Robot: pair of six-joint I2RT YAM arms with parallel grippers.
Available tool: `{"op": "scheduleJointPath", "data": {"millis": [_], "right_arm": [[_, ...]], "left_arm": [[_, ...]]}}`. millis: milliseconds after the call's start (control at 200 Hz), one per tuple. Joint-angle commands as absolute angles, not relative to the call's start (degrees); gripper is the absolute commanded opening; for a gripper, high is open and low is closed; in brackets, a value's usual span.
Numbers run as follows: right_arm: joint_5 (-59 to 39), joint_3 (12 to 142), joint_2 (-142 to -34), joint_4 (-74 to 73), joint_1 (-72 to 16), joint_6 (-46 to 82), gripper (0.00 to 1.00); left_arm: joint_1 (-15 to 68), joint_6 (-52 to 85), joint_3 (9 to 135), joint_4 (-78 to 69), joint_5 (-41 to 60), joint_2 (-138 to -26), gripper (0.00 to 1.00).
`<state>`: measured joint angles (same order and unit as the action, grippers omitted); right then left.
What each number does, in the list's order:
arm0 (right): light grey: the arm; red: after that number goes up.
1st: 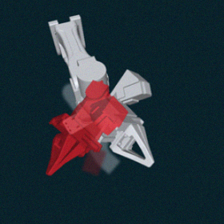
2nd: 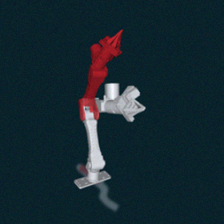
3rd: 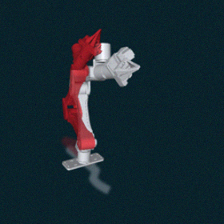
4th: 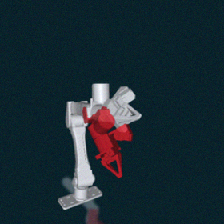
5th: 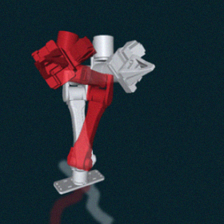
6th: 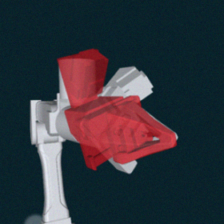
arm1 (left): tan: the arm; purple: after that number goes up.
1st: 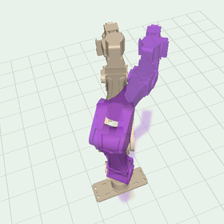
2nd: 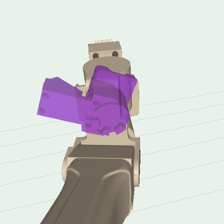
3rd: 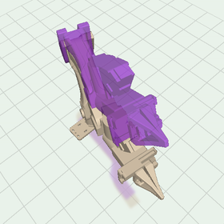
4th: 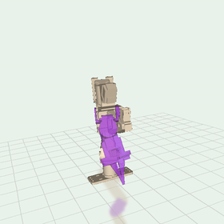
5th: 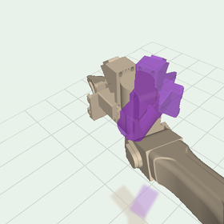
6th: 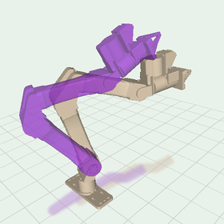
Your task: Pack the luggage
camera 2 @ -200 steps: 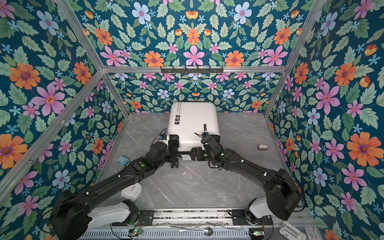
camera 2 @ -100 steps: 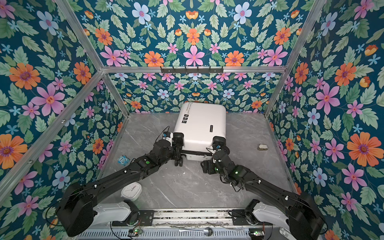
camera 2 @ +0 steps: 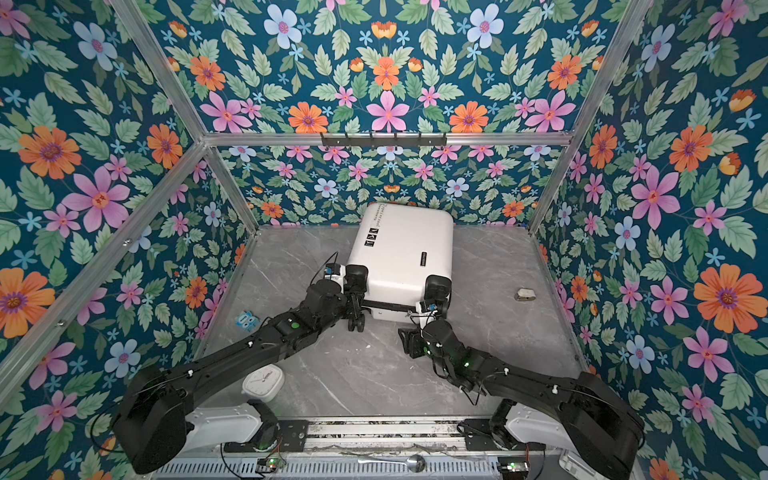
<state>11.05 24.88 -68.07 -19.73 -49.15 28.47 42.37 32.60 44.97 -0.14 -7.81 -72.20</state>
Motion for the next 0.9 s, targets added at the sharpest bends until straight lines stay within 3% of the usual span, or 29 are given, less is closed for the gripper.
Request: {"op": "scheduleJointPath", "data": {"millis": [0, 260, 510, 750, 895], "right_arm": [[16.4, 26.5, -71.0, -26.4, -49.4, 27.5, 0.59], [22.4, 30.6, -75.9, -24.5, -48.8, 26.2, 0.56], [15.2, 32.8, -80.1, -24.0, -43.3, 25.6, 0.45], [10.4, 38.2, -85.8, -23.4, -43.3, 20.9, 0.2], [8.8, 38.8, -87.3, -26.2, -43.3, 20.4, 0.17]], "left_arm": [[42.3, 32.3, 44.9, -1.7, -7.6, -72.2, 0.0], [42.3, 32.4, 43.0, -1.2, -7.9, -68.9, 0.0], [42.3, 34.0, 40.6, 0.4, -7.5, -64.7, 0.0], [42.3, 34.3, 39.4, 0.3, -7.0, -64.3, 0.0], [42.3, 34.3, 39.5, 0.0, -7.0, -64.4, 0.0]]}}
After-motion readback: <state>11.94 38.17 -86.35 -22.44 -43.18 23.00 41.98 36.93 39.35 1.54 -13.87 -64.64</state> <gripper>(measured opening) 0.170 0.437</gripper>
